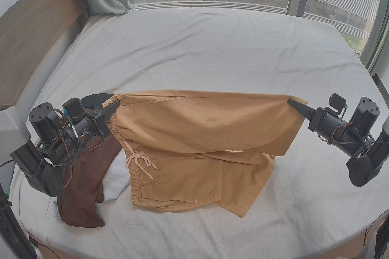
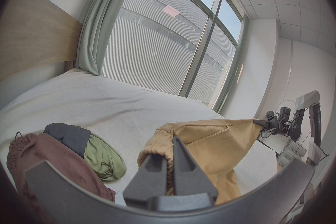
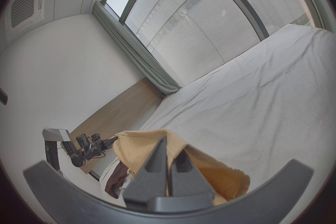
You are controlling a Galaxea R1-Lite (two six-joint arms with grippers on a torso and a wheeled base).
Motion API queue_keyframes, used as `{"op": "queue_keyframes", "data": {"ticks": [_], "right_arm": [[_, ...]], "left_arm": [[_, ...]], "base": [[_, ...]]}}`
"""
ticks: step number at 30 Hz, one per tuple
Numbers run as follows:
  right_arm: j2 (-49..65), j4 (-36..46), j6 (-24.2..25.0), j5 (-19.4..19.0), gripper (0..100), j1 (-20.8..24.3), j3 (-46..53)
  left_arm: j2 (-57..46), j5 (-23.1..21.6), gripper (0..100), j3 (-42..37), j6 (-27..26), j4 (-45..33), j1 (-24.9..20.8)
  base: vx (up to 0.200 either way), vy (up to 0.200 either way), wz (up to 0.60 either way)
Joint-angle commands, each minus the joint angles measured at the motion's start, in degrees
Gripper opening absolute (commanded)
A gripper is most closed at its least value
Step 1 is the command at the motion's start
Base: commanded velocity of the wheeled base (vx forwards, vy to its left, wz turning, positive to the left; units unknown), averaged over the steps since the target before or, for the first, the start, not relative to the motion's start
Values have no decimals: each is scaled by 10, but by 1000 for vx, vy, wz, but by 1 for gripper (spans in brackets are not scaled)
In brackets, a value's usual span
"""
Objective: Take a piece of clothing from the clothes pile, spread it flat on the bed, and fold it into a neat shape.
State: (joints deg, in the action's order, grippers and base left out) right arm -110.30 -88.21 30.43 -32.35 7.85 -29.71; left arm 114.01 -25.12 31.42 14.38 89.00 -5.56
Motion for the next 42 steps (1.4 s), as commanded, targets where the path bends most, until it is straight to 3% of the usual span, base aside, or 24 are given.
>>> {"op": "queue_keyframes", "data": {"ticks": [1, 34, 42], "right_arm": [[-27, 0, 0, -1, 0, -1, -35], [-189, 4, 2, -3, 0, -3, -250], [-232, 40, 4, -1, 0, -4, -327]], "left_arm": [[35, 5, 0, 30, 0, 0, -2], [173, 78, 0, 204, 80, 0, -6], [213, 118, 0, 267, 121, 0, -4]], "base": [[0, 0, 0], [0, 0, 0], [0, 0, 0]]}}
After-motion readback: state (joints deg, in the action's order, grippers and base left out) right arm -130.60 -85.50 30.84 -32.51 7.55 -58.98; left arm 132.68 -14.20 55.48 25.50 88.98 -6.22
